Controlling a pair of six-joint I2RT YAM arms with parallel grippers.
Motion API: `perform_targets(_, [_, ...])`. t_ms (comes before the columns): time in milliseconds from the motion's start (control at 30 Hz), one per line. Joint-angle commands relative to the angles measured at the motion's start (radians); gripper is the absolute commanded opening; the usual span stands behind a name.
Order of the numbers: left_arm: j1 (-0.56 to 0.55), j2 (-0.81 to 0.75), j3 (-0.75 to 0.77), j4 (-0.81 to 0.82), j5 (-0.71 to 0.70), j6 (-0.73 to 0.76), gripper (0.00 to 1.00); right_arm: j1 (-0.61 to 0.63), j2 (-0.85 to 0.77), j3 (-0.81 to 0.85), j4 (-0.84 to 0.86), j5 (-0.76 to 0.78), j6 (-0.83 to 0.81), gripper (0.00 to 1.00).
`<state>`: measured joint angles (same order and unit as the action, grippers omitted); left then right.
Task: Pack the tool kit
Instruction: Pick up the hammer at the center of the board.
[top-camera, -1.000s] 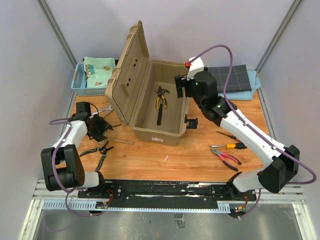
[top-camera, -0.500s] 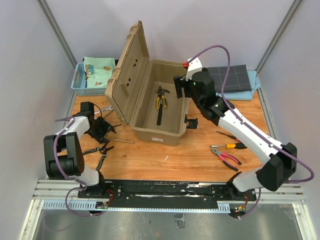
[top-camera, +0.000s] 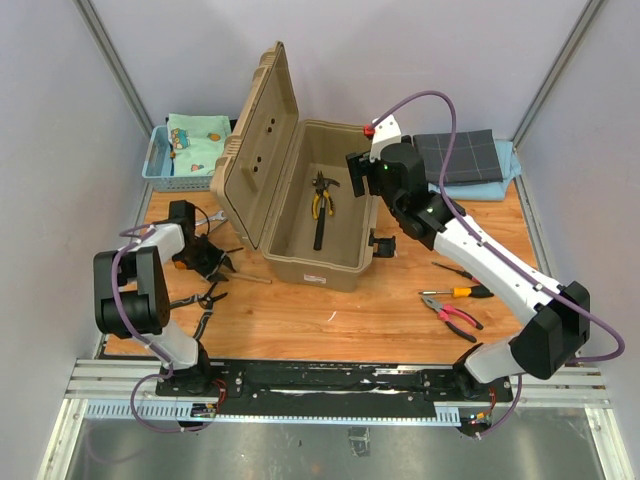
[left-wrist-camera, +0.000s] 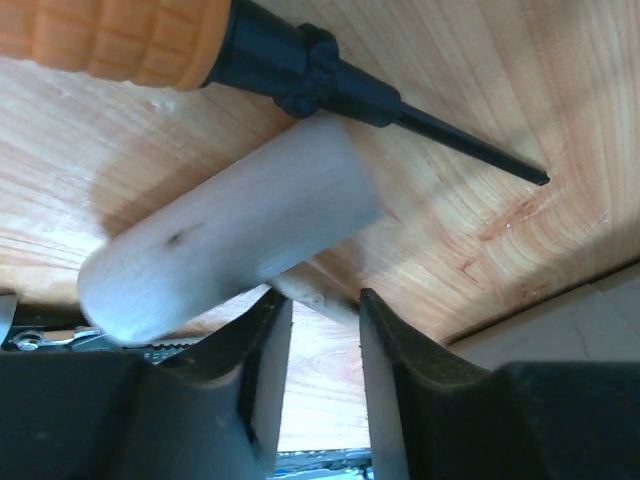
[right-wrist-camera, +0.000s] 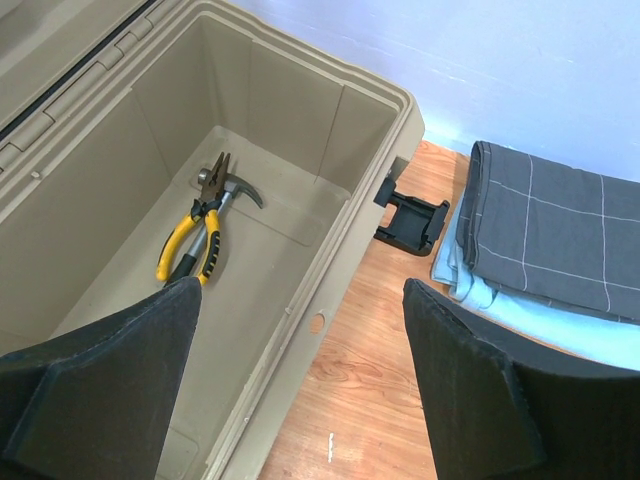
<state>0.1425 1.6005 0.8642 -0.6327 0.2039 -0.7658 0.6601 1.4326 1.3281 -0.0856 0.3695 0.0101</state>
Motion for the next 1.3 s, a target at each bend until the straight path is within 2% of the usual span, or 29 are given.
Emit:
perform_targets(0, [-0.009,0.038,0.000,0.006,-0.009,0.024,0.26,0.009,-0.007,-0.016,0.026,0.037,-0.026,0.83])
perform_targets(100, [-0.008,0.032,-0.010,0.018,0.000,0.028,0.03,0.010,-0.013,-0.021,0.029,0.040,-0.027,0.83])
perform_targets(133, [-0.008,0.026,-0.012,0.019,0.003,0.028,0.01,0.010,-0.015,-0.024,0.029,0.040,-0.027,0.83])
perform_targets(333, [-0.008,-0.034,0.029,-0.014,-0.038,0.068,0.00,0.010,-0.035,-0.033,0.021,0.031,-0.013,0.83])
perform_targets(500, [-0.005,-0.143,0.081,-0.064,-0.037,0.096,0.00,0.009,-0.062,-0.029,-0.007,0.000,0.009,0.84])
perform_targets(633, [0.000,-0.231,0.124,-0.080,-0.021,0.144,0.00,0.010,-0.076,-0.018,-0.035,-0.051,0.028,0.91])
perform_targets(700, [0.004,-0.271,0.140,-0.081,-0.026,0.167,0.00,0.010,-0.073,0.007,-0.057,-0.070,0.033,1.00])
perform_targets(900, [0.067,-0.346,0.191,-0.093,-0.043,0.205,0.00,0.010,-0.066,0.078,-0.145,-0.111,0.037,0.98])
perform_targets(1100, [0.089,-0.371,0.312,-0.084,-0.052,0.319,0.00,0.010,-0.105,0.096,-0.203,-0.179,0.068,0.98])
perform_targets(1267, [0.090,-0.396,0.502,-0.097,-0.016,0.390,0.00,0.010,-0.152,0.097,-0.220,-0.243,0.088,0.98])
